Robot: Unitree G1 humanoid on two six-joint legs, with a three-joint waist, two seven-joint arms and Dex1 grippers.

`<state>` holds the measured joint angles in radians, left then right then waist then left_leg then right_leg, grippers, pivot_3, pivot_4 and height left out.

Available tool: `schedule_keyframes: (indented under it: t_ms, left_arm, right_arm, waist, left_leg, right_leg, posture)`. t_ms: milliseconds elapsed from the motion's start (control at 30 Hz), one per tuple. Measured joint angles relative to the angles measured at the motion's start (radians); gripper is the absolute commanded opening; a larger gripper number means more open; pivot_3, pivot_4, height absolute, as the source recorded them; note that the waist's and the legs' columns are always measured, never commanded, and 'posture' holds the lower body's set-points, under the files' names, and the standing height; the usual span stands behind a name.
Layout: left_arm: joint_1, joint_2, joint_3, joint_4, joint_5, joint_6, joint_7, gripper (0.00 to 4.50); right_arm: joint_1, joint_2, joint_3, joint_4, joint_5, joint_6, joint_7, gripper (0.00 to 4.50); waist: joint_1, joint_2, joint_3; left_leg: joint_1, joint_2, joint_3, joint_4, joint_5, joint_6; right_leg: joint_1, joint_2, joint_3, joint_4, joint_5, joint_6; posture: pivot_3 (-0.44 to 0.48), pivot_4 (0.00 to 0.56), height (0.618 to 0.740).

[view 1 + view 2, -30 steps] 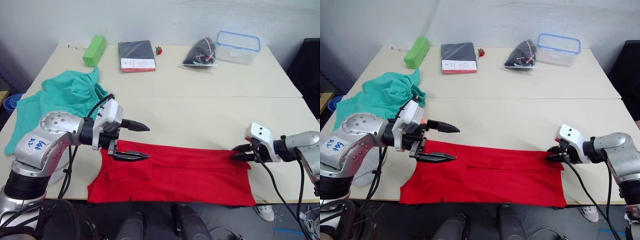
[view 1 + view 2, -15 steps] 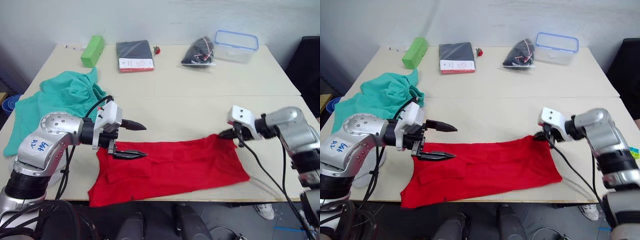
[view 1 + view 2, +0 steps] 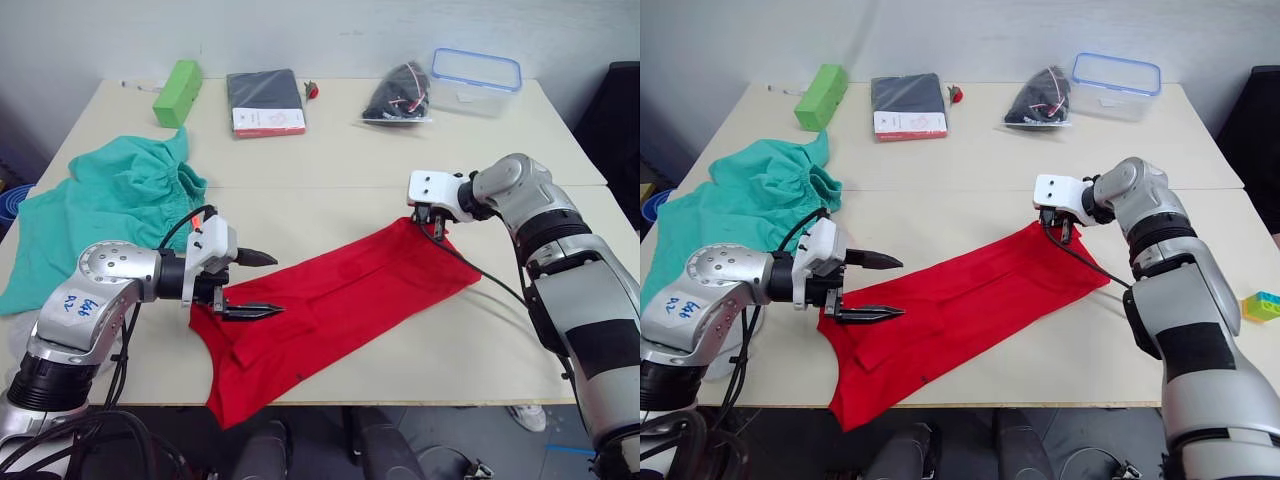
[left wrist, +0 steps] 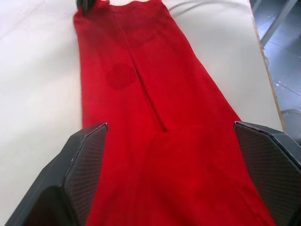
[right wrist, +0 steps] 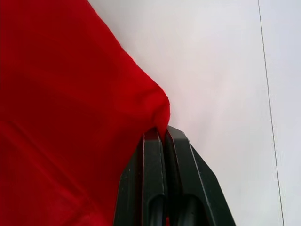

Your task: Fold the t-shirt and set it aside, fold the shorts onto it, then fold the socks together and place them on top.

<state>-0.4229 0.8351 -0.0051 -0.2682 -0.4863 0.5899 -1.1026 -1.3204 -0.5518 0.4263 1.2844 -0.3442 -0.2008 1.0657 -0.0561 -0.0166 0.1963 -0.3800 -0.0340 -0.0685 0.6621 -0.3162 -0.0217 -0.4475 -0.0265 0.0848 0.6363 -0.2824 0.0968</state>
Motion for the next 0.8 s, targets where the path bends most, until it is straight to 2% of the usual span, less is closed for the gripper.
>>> schedule_keyframes:
  t_ms: [33,133,267,367,467,500,533,600,700,767,800]
  left_arm:
    - [0.000,0.000,0.002,0.000,0.000,0.000,0.002,4.50]
    - [-0.001,0.000,0.002,0.000,0.000,0.000,0.009,4.50]
    - [-0.023,0.000,-0.002,0.011,0.005,0.000,0.008,4.50]
    - [-0.071,-0.001,-0.017,0.055,0.015,-0.001,-0.006,4.50]
    - [-0.138,-0.001,-0.045,0.136,0.029,-0.009,-0.045,4.50]
    - [-0.170,-0.007,-0.065,0.172,0.039,-0.018,-0.063,4.50]
    - [-0.214,-0.012,-0.092,0.230,0.056,-0.032,-0.089,4.50]
    - [-0.262,-0.011,-0.121,0.338,0.091,-0.055,-0.129,4.50]
    - [-0.326,-0.036,-0.182,0.483,0.151,-0.100,-0.185,4.50]
    - [-0.357,-0.047,-0.221,0.583,0.197,-0.134,-0.225,4.50]
    - [-0.362,-0.051,-0.231,0.614,0.212,-0.149,-0.238,4.50]
  right_arm:
    - [0.000,0.007,-0.002,0.012,-0.003,-0.007,-0.012,0.05]
    - [0.000,0.011,-0.018,0.019,-0.008,-0.018,-0.033,0.73]
    - [0.000,0.004,-0.083,0.009,0.022,-0.032,-0.035,2.09]
    - [0.020,-0.038,-0.147,-0.080,0.079,-0.019,0.010,3.09]
    - [0.154,-0.137,-0.239,-0.353,0.174,0.121,0.087,4.13]
    - [0.258,-0.185,-0.292,-0.530,0.222,0.233,0.110,4.47]
    - [0.414,-0.242,-0.358,-0.762,0.278,0.413,0.127,4.47]
    - [0.650,-0.293,-0.459,-1.108,0.367,0.733,0.125,4.47]
    - [0.863,-0.288,-0.612,-1.492,0.456,1.143,0.052,4.47]
    - [0.952,-0.238,-0.729,-1.710,0.493,1.386,-0.023,4.47]
    - [0.970,-0.215,-0.761,-1.763,0.503,1.465,-0.053,4.47]
  waist:
    - [-0.001,0.000,0.000]
    - [-0.002,0.000,0.000]
    - [-0.003,0.000,0.000]
    - [-0.003,0.000,0.000]
    - [0.005,0.000,0.000]
    - [0.017,0.000,0.000]
    - [0.034,0.000,0.000]
    - [0.044,0.001,-0.001]
    - [0.036,0.003,0.000]
    - [0.028,0.002,-0.001]
    - [0.024,0.002,-0.001]
  left_leg:
    - [0.000,0.000,0.000,0.001,0.000,0.000]
    - [0.000,0.000,0.000,0.002,0.000,0.000]
    - [0.001,-0.001,0.000,0.002,0.001,0.000]
    - [0.003,-0.002,0.000,0.002,0.002,0.000]
    - [0.004,-0.002,-0.002,0.003,0.001,0.002]
    - [0.003,-0.002,-0.005,0.003,0.001,0.003]
    - [0.002,-0.002,-0.007,0.003,0.001,0.002]
    - [0.001,-0.003,-0.006,0.003,0.001,0.002]
    - [0.001,-0.004,-0.001,0.005,0.000,0.006]
    - [0.004,-0.004,-0.001,0.004,0.000,0.006]
    - [0.006,-0.004,0.000,0.004,0.000,0.006]
  right_leg:
    - [0.000,0.000,0.000,0.001,0.000,0.000]
    - [0.000,0.000,0.000,0.001,0.000,0.000]
    - [0.000,0.000,0.000,0.003,0.000,0.000]
    - [0.000,0.000,0.000,0.007,0.000,0.000]
    - [0.002,-0.001,-0.001,0.007,0.000,0.000]
    - [0.003,-0.001,-0.002,0.007,0.000,0.000]
    - [0.004,-0.001,-0.003,0.008,0.000,0.000]
    - [0.002,-0.001,-0.003,0.009,0.000,-0.001]
    - [0.000,-0.002,0.000,0.008,0.000,0.000]
    - [0.002,-0.001,0.001,0.009,0.000,0.000]
    - [0.003,-0.001,0.002,0.010,0.001,0.000]
  posture:
    - [0.000,0.150,0.740]
    - [0.000,0.150,0.740]
    - [0.000,0.150,0.740]
    - [0.000,0.150,0.740]
    - [0.000,0.150,0.740]
    - [0.000,0.150,0.740]
    - [0.000,0.150,0.740]
    - [0.000,0.150,0.740]
    - [0.000,0.150,0.740]
    - [0.000,0.150,0.740]
    - [0.000,0.150,0.740]
